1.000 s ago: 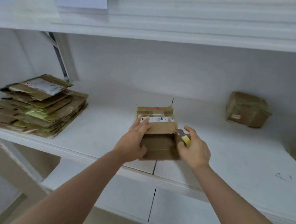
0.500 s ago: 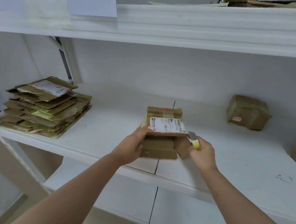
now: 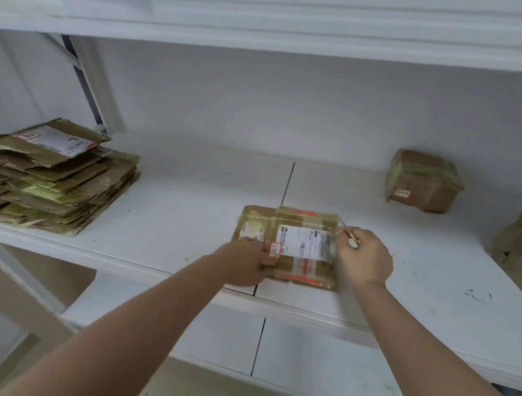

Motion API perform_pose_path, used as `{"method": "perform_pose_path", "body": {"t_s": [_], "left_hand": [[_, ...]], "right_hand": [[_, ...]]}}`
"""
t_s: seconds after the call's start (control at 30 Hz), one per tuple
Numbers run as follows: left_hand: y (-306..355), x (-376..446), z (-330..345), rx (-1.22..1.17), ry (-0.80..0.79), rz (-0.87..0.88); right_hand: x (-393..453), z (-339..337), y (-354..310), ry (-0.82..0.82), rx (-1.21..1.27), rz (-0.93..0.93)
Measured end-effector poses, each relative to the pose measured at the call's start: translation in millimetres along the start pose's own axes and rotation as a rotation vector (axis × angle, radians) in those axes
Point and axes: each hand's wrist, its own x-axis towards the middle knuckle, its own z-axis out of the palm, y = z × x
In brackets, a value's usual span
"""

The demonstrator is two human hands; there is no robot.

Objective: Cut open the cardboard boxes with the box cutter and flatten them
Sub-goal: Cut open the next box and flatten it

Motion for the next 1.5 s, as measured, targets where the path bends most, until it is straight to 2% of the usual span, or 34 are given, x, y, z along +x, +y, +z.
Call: {"method": "perform_pose_path", "body": {"t_s": [0.07, 0.13, 0.27, 0.3, 0.37, 0.47, 0.57, 0.97, 1.13, 1.27, 1.37, 1.43, 1.5], "left_hand": [[-2.0, -6.1, -4.8, -0.169, 0.002, -0.056], [-3.4, -3.6, -9.4, -0.335, 0.107, -0.118], [-1.5, 15.7, -19.4, -0.182, 0.422, -0.142], [-1.5, 21.5, -18.2, -0.149, 0.432, -0.158], [-4.4, 31.2, -11.1, -0.050, 0.354, -0.170], [-15.6, 41.5, 7.0, 0.032, 0.228, -0.130], [-19.8, 48.3, 34.6, 0.051, 0.201, -0.125], [-17.5, 54.9, 43.7, 0.008, 0.265, -0.207], [-10.0, 56.8, 33.0, 0.067, 0.202, -0.236], [-2.9, 55.7, 35.4, 0.120, 0.217, -0.358], [1.7, 50.1, 35.3, -0.009, 0.308, -0.381], [3.6, 46.2, 32.7, -0.124, 0.431, -0.373], [3.1, 40.3, 29.3, -0.260, 0.540, -0.386]], "right_hand": [[4.3, 3.5, -2.5, -0.052, -0.067, -0.066], [7.8, 9.4, -6.6, -0.128, -0.159, -0.145], [7.6, 24.7, -16.2, -0.251, -0.426, -0.313], [6.1, 28.8, -16.9, -0.262, -0.494, -0.353], [4.8, 37.2, -13.6, -0.298, -0.576, -0.409], [7.3, 48.5, 1.5, -0.442, -0.574, -0.409], [9.3, 55.6, 13.7, -0.519, -0.562, -0.419], [11.5, 61.4, 14.7, -0.480, -0.555, -0.444], [15.6, 59.1, 12.1, -0.545, -0.532, -0.414], [17.6, 50.7, 7.3, -0.615, -0.435, -0.374], [12.5, 43.8, 6.5, -0.472, -0.334, -0.393], [6.5, 41.3, 8.0, -0.334, -0.319, -0.405], [1.1, 39.1, 9.2, -0.278, -0.317, -0.340]]}}
